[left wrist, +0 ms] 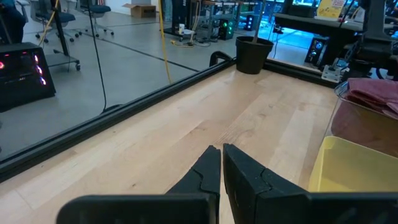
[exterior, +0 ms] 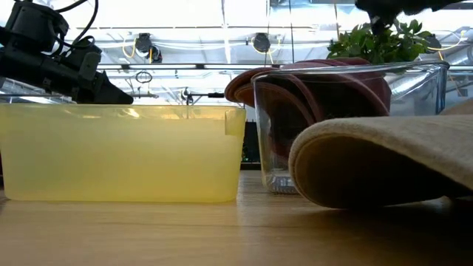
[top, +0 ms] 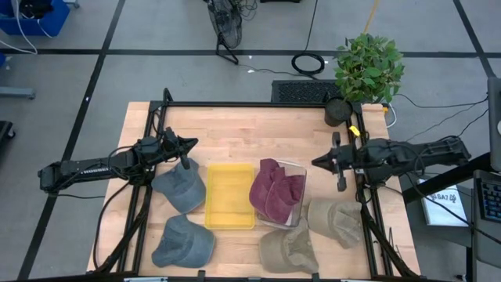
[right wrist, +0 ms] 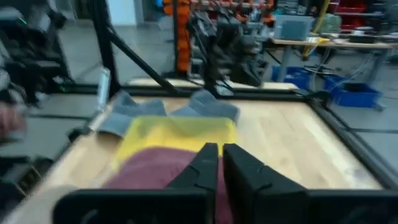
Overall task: Pick & Place hat
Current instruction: Put the top blue cap into the yellow bin
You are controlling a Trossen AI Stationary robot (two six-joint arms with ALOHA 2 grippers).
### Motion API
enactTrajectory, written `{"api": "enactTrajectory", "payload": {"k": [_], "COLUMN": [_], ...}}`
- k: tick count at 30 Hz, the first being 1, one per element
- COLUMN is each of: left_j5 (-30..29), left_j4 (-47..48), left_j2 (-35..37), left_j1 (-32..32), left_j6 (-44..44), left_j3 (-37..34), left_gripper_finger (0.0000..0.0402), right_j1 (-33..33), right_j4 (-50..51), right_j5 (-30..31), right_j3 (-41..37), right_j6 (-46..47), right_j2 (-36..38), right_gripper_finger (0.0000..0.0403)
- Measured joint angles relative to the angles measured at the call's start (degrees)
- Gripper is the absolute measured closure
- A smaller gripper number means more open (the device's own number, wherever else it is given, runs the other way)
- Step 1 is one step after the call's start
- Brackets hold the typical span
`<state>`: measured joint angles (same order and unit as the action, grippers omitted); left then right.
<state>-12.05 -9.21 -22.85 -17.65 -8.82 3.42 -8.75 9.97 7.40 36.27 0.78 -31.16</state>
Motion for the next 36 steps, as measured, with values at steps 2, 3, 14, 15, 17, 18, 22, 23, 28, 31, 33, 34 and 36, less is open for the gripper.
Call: {"api": "enactTrajectory", "payload": {"k": [2,3,14,15,17,18,22,23,28,31,33,34,36], "left_j5": [0.0,0.0,0.0,0.0,0.0,0.0,0.0,0.0,0.1,0.0,-0.1,-0.2,0.1], "left_j4": [0.0,0.0,0.0,0.0,-0.2,-0.6,-3.0,-3.5,-6.0,-8.0,-9.0,-8.9,-8.8], "left_j2": [0.0,0.0,0.0,0.0,0.0,0.0,0.0,0.0,0.0,0.0,0.0,0.0,0.0], "left_j1": [0.0,0.0,0.0,0.0,0.0,0.0,0.0,0.0,0.0,0.0,0.0,0.0,0.0], "left_j6": [0.0,0.0,0.0,0.0,0.0,0.0,-0.6,-0.8,-3.8,-3.5,-3.6,-3.8,-4.4], "left_j3": [0.0,0.0,0.0,0.0,0.0,0.0,0.0,0.0,0.0,0.0,0.0,0.0,0.0], "left_gripper_finger": [0.0376,0.0376,0.0376,0.0376,0.0376,0.0376,0.0376,0.0376,0.0376,0.0376,0.0376,0.0376,0.0376], "right_j1": [0.0,0.0,0.9,0.9,0.9,0.9,0.9,0.9,0.9,0.9,0.9,0.9,0.9], "right_j4": [2.8,2.6,-7.8,-9.3,-13.5,-16.2,-25.0,-26.3,-27.0,-27.8,-28.3,-28.2,-27.7], "right_j5": [0.3,0.2,0.0,0.0,0.0,0.0,0.0,0.0,0.0,0.0,0.0,0.0,0.0], "right_j3": [-0.1,-0.7,-14.2,-15.6,-18.5,-20.1,-25.3,-26.1,-28.2,-28.2,-28.2,-28.2,-28.2], "right_j6": [-1.1,-1.7,-7.5,-7.5,-7.5,-7.7,-10.9,-11.5,-13.2,-14.3,-14.1,-14.1,-14.7], "right_j2": [1.3,2.0,15.0,15.5,16.2,16.3,16.4,16.4,16.4,16.4,16.4,16.4,16.4], "right_gripper_finger": [0.0397,0.0395,0.0401,0.0402,0.0402,0.0402,0.0402,0.0402,0.0402,0.0402,0.0402,0.0402,0.0402]}}
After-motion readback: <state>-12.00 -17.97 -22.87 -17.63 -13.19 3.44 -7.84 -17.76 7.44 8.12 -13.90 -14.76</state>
